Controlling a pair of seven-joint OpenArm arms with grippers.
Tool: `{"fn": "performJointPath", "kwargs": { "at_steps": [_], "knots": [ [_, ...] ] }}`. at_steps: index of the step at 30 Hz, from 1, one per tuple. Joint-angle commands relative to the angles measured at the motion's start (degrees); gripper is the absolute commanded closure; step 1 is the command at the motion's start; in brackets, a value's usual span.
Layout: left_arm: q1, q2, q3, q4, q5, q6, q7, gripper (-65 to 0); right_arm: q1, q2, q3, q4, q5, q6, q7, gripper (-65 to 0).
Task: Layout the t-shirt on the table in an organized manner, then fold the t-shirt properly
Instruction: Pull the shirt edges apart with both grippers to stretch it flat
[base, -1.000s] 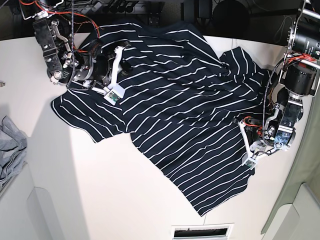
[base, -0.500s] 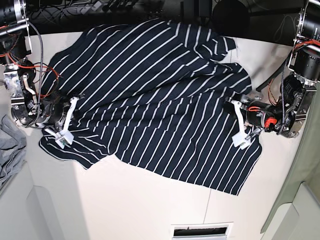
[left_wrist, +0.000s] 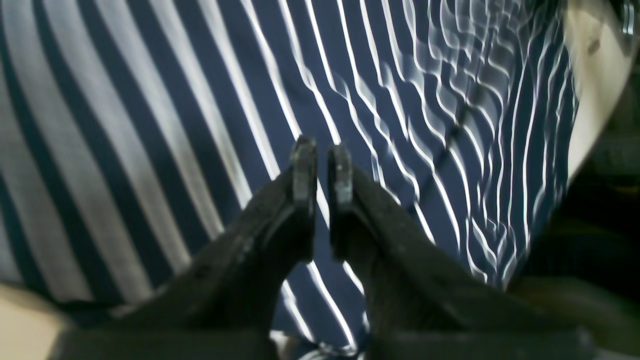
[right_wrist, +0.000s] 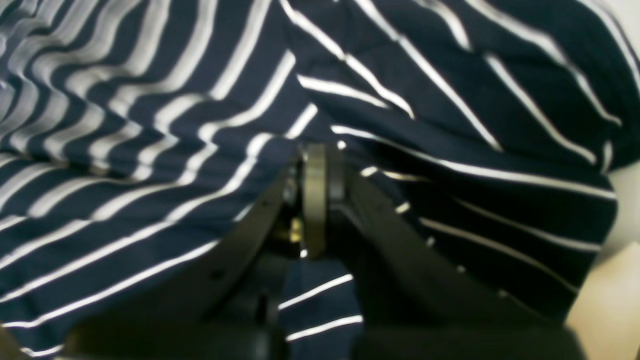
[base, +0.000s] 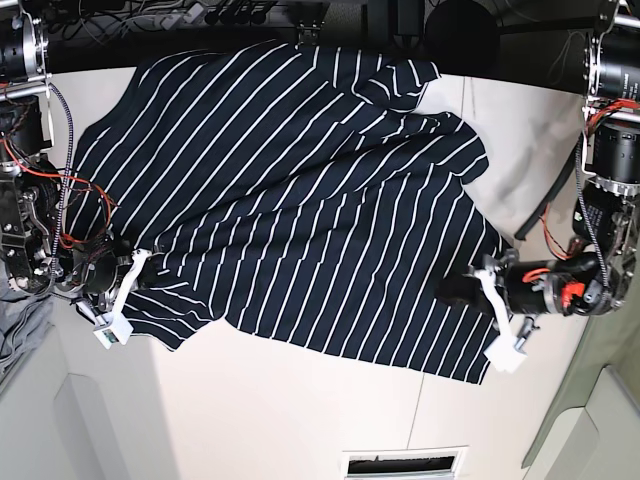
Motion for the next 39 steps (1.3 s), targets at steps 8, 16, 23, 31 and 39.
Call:
{"fn": "performJointPath", "kwargs": {
  "at_steps": [8, 16, 23, 31, 39],
  "knots": [
    [3.0, -6.5, -3.7, 0.6, 11.1, 0.6, -5.1, -10.2, -12.4, 0.7, 5.4, 12.8, 2.6, 2.1, -0.8, 0.0],
    [11.4, -6.2, -3.7, 0.6, 22.8, 9.7, -18.5, -30.3, -20.0, 0.7, 5.4, 12.8, 2.7, 2.3, 1.4, 0.0],
    [11.8, -1.6, -3.7, 0.6, 31.5, 15.2, -24.4, -30.2, -20.7, 0.1, 5.4, 12.9, 2.7, 2.6, 1.4, 0.0],
    [11.5, 0.8, -3.7, -2.4, 34.5, 17.1, -28.0, -25.5, -20.9, -1.8, 5.4, 12.9, 2.6, 2.6, 0.4, 0.0],
    [11.5, -2.1, -3.7, -2.3, 39.3, 17.3, -27.7, 0.0, -20.8, -2.1, 5.4, 12.8, 1.1, 2.6, 1.1, 0.0]
  ]
}}
